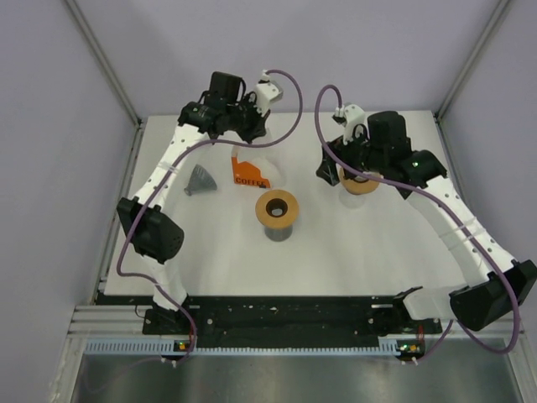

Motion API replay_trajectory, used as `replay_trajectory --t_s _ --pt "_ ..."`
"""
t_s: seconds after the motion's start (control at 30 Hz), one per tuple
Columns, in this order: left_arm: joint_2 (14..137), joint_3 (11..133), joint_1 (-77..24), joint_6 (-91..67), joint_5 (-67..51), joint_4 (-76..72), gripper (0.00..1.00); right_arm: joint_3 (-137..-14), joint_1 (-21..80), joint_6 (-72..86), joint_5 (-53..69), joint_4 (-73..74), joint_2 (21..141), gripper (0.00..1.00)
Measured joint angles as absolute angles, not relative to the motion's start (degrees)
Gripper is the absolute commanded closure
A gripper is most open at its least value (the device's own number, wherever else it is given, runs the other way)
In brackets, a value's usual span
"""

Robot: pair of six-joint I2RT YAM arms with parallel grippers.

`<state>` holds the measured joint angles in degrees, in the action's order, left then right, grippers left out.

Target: Place the coffee filter in the dripper

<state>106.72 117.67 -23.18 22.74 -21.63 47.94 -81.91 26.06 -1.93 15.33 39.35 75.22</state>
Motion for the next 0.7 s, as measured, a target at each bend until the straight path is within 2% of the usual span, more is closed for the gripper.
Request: replay_trajectory --t_s 0.7 --pt "115.11 117.23 -23.18 42.87 -26.37 47.81 1.0 -80.99 26.06 -1.93 15.11 38.94 73.76 0.23"
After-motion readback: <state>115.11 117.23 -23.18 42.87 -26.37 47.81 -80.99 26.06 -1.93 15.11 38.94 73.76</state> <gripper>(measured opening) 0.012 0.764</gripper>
